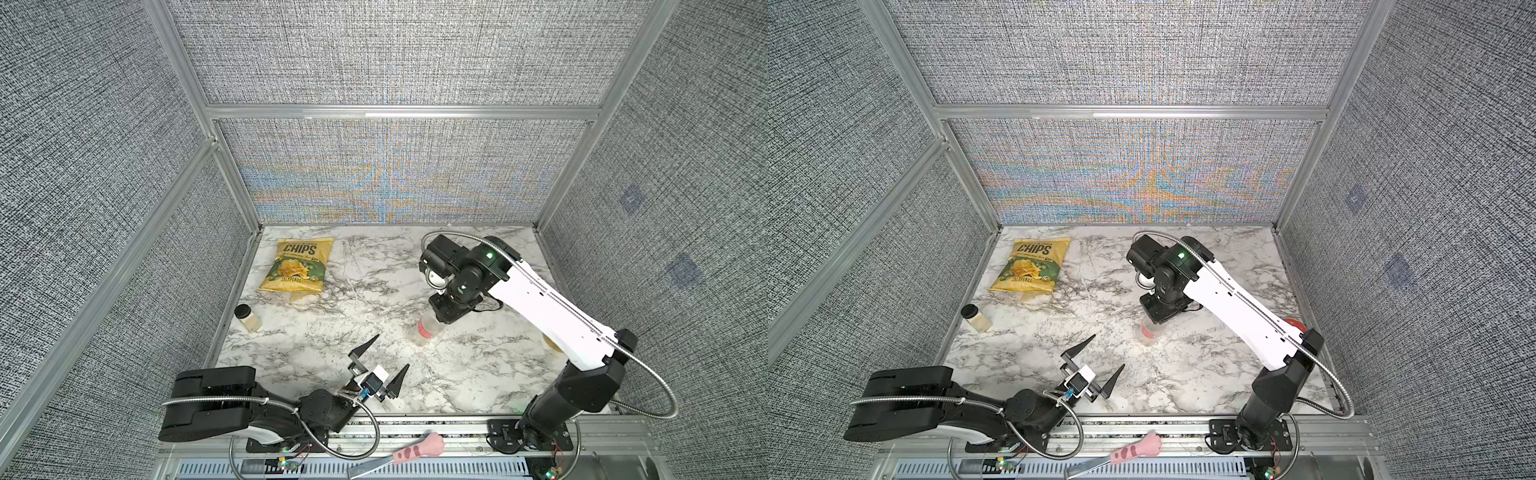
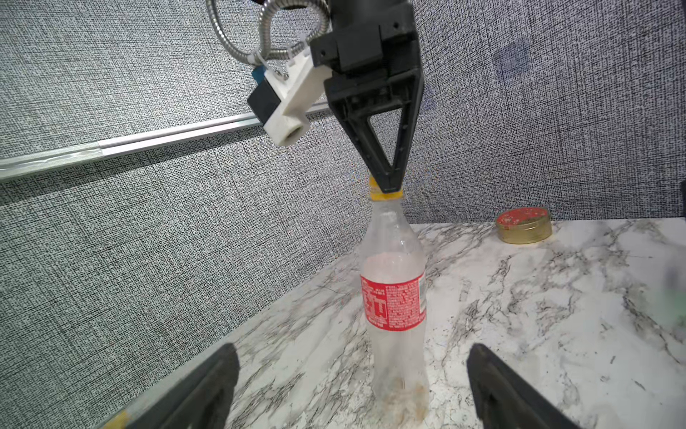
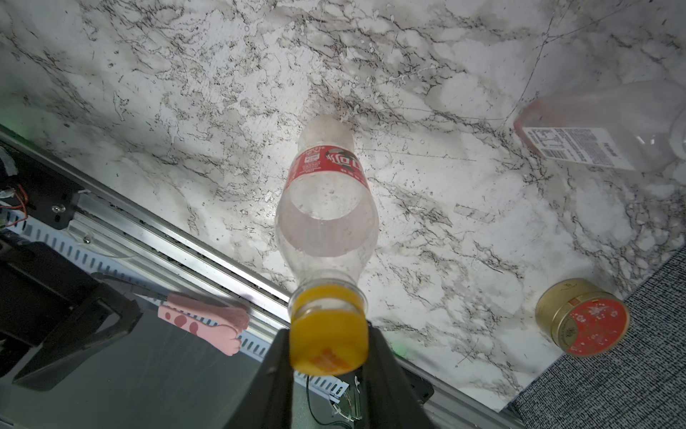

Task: Screw on the bottle caps
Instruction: Place the plastic bottle at the center of the table.

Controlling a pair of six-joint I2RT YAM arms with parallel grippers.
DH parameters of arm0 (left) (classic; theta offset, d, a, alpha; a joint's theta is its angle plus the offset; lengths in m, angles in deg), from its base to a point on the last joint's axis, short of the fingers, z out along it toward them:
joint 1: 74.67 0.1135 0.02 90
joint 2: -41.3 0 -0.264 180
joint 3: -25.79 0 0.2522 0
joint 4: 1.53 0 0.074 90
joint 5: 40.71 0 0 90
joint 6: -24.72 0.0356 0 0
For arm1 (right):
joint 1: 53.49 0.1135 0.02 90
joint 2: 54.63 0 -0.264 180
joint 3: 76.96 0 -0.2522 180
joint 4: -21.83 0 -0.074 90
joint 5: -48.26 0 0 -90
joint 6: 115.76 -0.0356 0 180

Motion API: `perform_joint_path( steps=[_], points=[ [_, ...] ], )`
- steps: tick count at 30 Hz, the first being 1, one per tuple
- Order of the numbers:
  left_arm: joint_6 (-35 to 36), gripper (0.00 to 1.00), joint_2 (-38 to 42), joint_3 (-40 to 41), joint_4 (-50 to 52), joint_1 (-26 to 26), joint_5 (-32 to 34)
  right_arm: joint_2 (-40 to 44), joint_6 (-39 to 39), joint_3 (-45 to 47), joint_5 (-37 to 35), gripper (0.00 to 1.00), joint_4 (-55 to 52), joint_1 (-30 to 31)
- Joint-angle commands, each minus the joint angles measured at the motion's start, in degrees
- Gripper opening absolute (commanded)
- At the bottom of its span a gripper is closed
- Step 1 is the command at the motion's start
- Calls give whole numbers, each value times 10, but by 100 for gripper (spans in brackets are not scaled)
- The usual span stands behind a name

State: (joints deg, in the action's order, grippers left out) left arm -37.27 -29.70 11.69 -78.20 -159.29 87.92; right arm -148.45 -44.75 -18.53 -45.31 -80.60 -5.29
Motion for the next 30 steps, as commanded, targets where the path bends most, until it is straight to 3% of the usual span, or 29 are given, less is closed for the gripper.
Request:
perform_joint_path(
  steps=[1,17,30],
  points=[
    [-6,97,-11,18,-28,0,2,22,2,13,13,24,-6,0],
    [-6,97,-40,10,-28,0,-7,-15,4,19,16,27,-6,18],
    [2,97,-50,5,-28,0,-10,-28,6,14,25,40,-6,31]
  ],
)
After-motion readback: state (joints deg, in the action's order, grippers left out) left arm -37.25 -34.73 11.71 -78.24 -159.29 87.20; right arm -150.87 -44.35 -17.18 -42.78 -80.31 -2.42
